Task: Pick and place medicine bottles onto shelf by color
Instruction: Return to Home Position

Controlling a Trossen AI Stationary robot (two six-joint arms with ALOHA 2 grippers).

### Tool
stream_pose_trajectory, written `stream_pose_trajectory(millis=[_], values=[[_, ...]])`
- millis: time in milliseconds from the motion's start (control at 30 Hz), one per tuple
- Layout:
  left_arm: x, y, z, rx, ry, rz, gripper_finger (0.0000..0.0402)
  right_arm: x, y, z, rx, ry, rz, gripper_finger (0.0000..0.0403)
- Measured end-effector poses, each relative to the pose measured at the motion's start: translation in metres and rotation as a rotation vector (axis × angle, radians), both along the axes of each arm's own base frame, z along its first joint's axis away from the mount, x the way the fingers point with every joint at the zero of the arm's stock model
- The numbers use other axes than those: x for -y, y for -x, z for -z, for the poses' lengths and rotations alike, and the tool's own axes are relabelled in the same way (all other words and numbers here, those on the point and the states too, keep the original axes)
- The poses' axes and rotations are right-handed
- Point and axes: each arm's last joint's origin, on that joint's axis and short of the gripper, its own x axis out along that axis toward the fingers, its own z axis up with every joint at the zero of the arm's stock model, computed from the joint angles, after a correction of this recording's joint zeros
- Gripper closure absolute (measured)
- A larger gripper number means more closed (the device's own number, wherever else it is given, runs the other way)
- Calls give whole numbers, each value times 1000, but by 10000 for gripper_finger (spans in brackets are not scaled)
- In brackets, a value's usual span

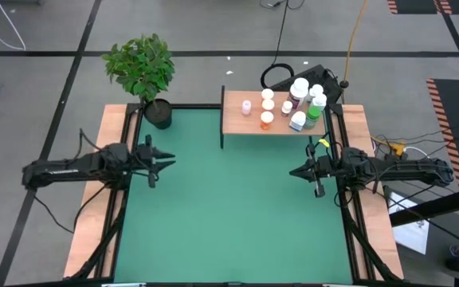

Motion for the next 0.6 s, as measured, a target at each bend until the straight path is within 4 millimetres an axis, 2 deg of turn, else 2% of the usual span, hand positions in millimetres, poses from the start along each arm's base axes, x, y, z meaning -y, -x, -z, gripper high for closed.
stream_pose_trajectory(millis=[67, 367, 600], values=[[3, 3, -3, 6, 7, 47, 305, 0, 0, 0, 5, 11, -1, 403], [4, 4, 24, 70, -20, 64, 305, 0, 1, -1, 10, 10, 3, 403], [5, 12, 14, 44, -18, 62, 305, 0, 1, 2, -24, -29, 5, 403]])
